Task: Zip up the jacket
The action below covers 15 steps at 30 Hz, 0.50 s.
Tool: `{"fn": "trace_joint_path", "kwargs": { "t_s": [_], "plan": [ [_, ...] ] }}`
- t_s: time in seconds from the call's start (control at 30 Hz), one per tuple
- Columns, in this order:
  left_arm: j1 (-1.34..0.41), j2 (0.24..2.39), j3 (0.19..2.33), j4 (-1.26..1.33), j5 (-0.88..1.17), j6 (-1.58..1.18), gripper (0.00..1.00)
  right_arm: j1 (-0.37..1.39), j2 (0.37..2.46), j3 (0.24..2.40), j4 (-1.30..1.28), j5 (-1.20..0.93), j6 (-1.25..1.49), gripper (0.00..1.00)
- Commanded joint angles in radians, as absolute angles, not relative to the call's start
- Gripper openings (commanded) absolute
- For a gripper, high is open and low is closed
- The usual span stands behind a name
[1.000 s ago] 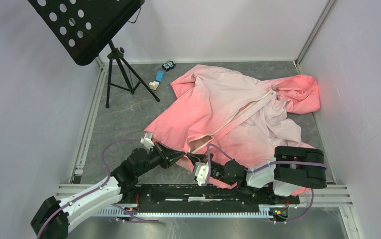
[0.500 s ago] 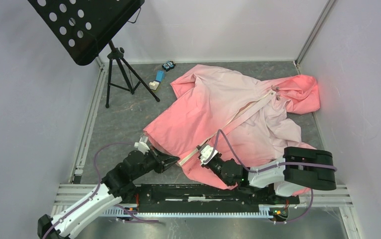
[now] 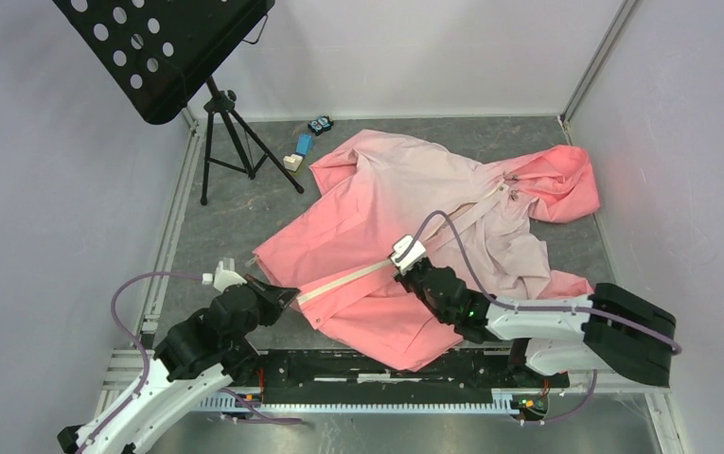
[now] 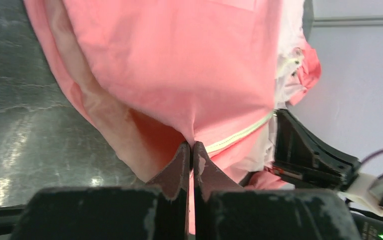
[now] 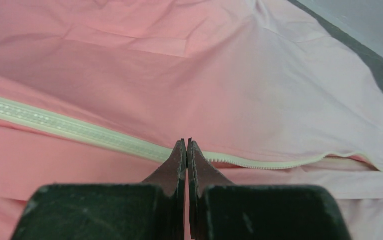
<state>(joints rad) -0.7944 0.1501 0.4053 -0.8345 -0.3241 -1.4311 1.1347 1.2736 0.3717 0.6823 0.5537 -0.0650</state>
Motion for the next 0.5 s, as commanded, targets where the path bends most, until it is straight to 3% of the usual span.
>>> {"fn": "trace_joint_path", "kwargs": {
  "t_s": [0.0,0.13,0.3,0.47],
  "plan": [
    [-0.79,0.152,0.419,-0.976,-0.526,-1.4,0.02,1.008,1.15,0.329,0.519,0.604,-0.213,0.0],
    [-0.79,0.184,0.392,-0.946,-0.501,-1.39,0.02,0.838,1.093,0.402,0.343,0.589,-0.281,0.0],
    [-0.79,0.154,0.359,-0.93,-0.495,-1.398,0.02,0.596,1.075,0.431,0.319,0.513,-0.415,0.0],
    [-0.79,0.148,0.295,-0.623,-0.309,-1.238,0.02,0.514,1.056,0.519,0.235,0.17,-0.331,0.0]
  ]
}}
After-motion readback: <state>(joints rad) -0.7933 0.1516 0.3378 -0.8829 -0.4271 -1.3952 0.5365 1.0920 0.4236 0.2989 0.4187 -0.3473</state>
